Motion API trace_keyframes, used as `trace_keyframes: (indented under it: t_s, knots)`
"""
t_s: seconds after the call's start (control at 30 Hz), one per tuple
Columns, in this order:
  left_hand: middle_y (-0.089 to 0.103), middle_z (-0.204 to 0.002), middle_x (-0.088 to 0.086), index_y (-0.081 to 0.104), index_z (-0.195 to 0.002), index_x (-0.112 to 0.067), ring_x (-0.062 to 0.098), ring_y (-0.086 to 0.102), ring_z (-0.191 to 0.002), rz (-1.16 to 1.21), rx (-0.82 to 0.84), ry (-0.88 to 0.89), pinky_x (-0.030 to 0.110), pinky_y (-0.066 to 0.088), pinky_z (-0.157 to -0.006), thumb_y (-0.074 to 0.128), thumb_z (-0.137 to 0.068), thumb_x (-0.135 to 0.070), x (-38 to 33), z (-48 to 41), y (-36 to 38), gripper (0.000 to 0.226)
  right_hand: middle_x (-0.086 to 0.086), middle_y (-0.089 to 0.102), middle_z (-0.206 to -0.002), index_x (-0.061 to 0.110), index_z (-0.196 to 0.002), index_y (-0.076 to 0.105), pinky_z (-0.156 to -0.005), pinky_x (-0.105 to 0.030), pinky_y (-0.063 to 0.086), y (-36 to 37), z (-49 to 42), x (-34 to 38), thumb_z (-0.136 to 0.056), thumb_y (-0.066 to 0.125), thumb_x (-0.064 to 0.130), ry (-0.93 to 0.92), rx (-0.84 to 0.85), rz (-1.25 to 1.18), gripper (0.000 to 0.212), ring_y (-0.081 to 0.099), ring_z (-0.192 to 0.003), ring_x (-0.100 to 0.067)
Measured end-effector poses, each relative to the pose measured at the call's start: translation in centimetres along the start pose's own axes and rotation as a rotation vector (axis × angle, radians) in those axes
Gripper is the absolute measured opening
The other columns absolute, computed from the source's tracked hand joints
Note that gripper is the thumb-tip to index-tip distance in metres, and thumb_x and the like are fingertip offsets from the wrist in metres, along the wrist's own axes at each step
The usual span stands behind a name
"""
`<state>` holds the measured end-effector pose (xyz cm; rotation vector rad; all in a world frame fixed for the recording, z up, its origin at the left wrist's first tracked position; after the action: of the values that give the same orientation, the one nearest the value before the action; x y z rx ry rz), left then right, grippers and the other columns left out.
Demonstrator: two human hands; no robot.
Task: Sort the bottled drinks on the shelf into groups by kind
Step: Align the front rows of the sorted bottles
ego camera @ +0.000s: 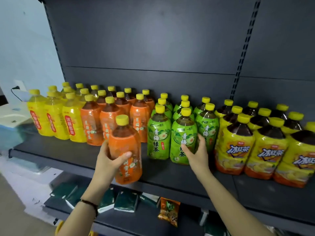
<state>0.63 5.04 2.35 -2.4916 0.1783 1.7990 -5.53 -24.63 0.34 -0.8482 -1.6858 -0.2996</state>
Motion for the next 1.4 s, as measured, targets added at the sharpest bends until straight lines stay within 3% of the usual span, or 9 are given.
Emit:
trace_keyframes:
  t_s: [0.1, 0.33, 0.53, 0.63, 0.77, 0.9, 1.1, 1.27, 1.4]
  knots:
    - [0.061, -0.114, -0.012, 0.044, -0.127, -0.029, -0.004, 0.064, -0.093, -0.06, 0.036, -0.01, 0.02, 0.056, -0.072, 0.075, -0.046, -0.054, 0.6, -2.0, 0.0, 0.09, 0.001, 0.045, -0.14, 0.023, -0.145, 0.03, -0.109, -0.041, 0.037, 0.3, 0.0, -0.4, -0.083, 0.072, 0.031, 0.025, -0.013, 0.002, 0.075, 0.041, -0.13, -0.017]
    - [0.03, -0.143, 0.016, 0.023, -0.151, -0.022, 0.034, 0.031, -0.134, -0.508, -0.075, 0.082, 0.048, 0.032, -0.111, 0.071, -0.061, -0.065, 1.4, -6.2, 1.2, 0.11, 0.006, 0.037, -0.147, 0.023, -0.149, 0.024, -0.111, -0.033, 0.029, 0.9, 0.4, -1.1, -0.086, 0.068, 0.033, 0.036, -0.057, 0.001, 0.078, 0.032, -0.136, -0.012]
    - [0.036, -0.139, 0.009, 0.022, -0.15, -0.022, 0.013, 0.036, -0.125, -0.394, -0.089, 0.15, 0.034, 0.031, -0.111, 0.084, -0.068, -0.018, 3.1, -4.7, 2.4, 0.103, 0.015, 0.036, -0.135, 0.024, -0.15, 0.023, -0.111, -0.033, 0.03, 1.1, 0.5, -1.4, -0.086, 0.068, 0.034, 0.039, -0.065, -0.014, 0.078, 0.03, -0.128, -0.003]
    - [0.036, -0.138, 0.01, 0.013, -0.153, -0.025, 0.016, 0.035, -0.125, -0.47, -0.047, 0.15, 0.025, 0.03, -0.102, 0.081, -0.073, -0.022, 3.5, -6.6, 2.4, 0.104, 0.013, 0.034, -0.141, 0.024, -0.15, 0.021, -0.115, -0.038, 0.029, 1.2, 0.5, -1.5, -0.086, 0.067, 0.034, 0.054, -0.069, -0.022, 0.08, 0.029, -0.131, -0.004]
    - [0.043, -0.143, 0.008, 0.023, -0.149, -0.024, 0.026, 0.039, -0.132, -0.607, -0.04, 0.133, 0.044, 0.042, -0.098, 0.081, -0.07, -0.036, 3.7, -9.0, 2.1, 0.099, 0.015, 0.036, -0.138, 0.028, -0.149, 0.023, -0.113, -0.036, 0.03, 1.2, 0.6, -1.6, -0.084, 0.067, 0.037, 0.059, -0.061, -0.049, 0.08, 0.034, -0.134, -0.009]
    - [0.045, -0.127, 0.024, 0.046, -0.131, -0.012, 0.044, 0.045, -0.109, -0.782, -0.297, 0.152, 0.052, 0.046, -0.084, 0.085, -0.048, -0.057, 4.3, -8.1, 0.8, 0.102, 0.01, 0.038, -0.144, 0.031, -0.148, 0.024, -0.112, -0.038, 0.034, 1.1, 0.4, -1.9, -0.082, 0.069, 0.037, 0.076, -0.051, -0.077, 0.08, 0.036, -0.136, -0.012]
    - [0.025, -0.145, 0.023, 0.007, -0.153, -0.019, 0.049, 0.033, -0.121, -0.673, -0.316, -0.069, 0.063, 0.044, -0.083, 0.081, -0.046, -0.061, 5.8, -8.6, 0.7, 0.137, 0.007, 0.037, -0.145, 0.027, -0.15, 0.022, -0.103, -0.025, 0.031, 1.4, 0.5, -1.4, -0.086, 0.067, 0.032, 0.091, -0.057, -0.091, 0.079, 0.034, -0.132, -0.008]
    - [0.034, -0.142, 0.02, 0.027, -0.147, -0.012, 0.041, 0.036, -0.128, -0.545, -0.235, -0.062, 0.054, 0.04, -0.096, 0.081, -0.071, -0.035, 6.6, -7.2, 0.2, 0.095, 0.013, 0.043, -0.13, 0.028, -0.144, 0.035, -0.104, -0.031, 0.038, 1.0, 1.2, -1.1, -0.084, 0.071, 0.031, 0.117, -0.129, -0.107, 0.07, 0.04, -0.122, -0.009]
    - [0.065, -0.099, 0.004, 0.063, -0.104, -0.012, 0.023, 0.061, -0.096, -0.513, -0.055, -0.025, 0.031, 0.043, -0.077, 0.069, -0.086, -0.027, 6.2, -4.0, 1.1, 0.025, 0.011, 0.058, -0.114, 0.028, -0.121, 0.055, -0.087, -0.021, 0.046, -0.7, 2.2, -1.1, -0.087, 0.068, 0.022, 0.054, -0.144, -0.08, 0.037, 0.056, -0.108, -0.008]
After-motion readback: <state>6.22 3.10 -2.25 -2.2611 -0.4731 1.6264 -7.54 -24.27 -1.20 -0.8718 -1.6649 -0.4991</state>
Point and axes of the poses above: each hand's wrist, its own z-axis away from the middle knuckle, its own y-axis out of the palm, x = y × z, the point moved 5 cm from there along -z, towards the middle knuckle
